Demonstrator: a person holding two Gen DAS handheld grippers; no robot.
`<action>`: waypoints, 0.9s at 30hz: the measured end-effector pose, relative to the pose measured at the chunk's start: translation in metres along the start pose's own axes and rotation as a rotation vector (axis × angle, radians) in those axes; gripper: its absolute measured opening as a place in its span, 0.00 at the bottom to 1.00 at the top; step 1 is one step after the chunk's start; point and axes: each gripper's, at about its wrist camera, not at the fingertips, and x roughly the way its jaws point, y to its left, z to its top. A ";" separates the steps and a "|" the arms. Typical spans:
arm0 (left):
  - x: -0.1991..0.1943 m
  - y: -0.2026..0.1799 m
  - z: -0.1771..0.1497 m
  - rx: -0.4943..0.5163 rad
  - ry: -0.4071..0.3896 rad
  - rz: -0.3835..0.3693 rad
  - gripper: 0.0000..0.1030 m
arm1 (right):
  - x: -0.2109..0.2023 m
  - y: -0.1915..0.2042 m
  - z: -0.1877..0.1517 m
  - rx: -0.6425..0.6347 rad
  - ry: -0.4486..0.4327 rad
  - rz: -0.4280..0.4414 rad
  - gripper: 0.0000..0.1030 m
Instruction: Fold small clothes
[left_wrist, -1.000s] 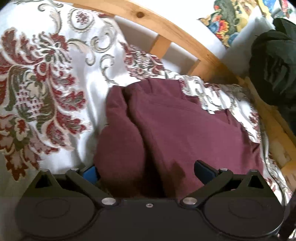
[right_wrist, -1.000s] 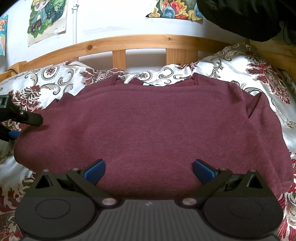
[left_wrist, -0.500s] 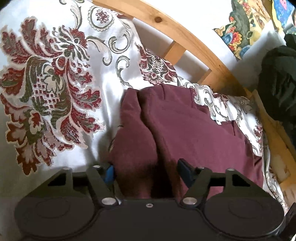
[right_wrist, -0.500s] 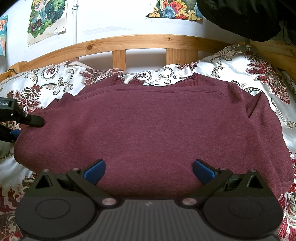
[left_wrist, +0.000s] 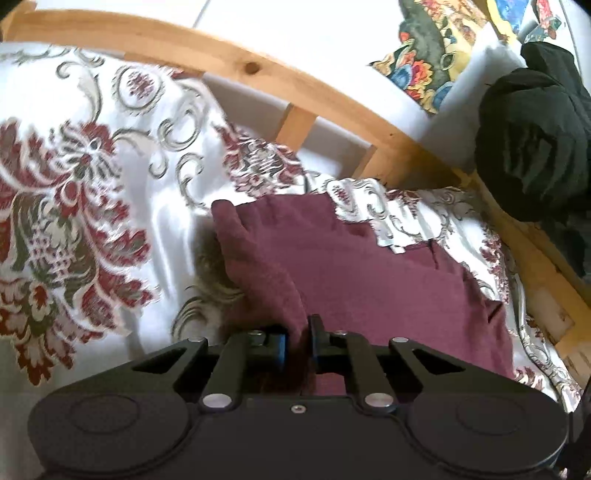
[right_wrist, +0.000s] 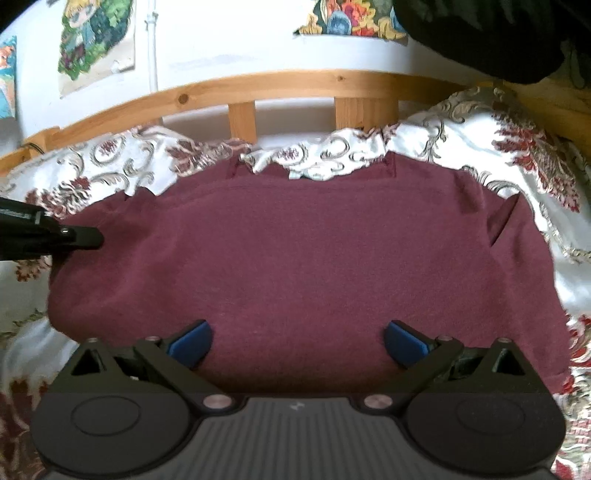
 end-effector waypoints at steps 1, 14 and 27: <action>0.000 -0.004 0.002 -0.017 -0.001 -0.001 0.12 | -0.005 -0.002 0.000 0.000 -0.011 0.006 1.00; 0.052 -0.154 0.008 0.206 0.063 -0.107 0.09 | -0.057 -0.068 -0.016 0.044 -0.097 -0.126 1.00; 0.079 -0.169 -0.034 0.230 0.203 -0.171 0.40 | -0.059 -0.108 -0.051 0.165 0.015 -0.176 1.00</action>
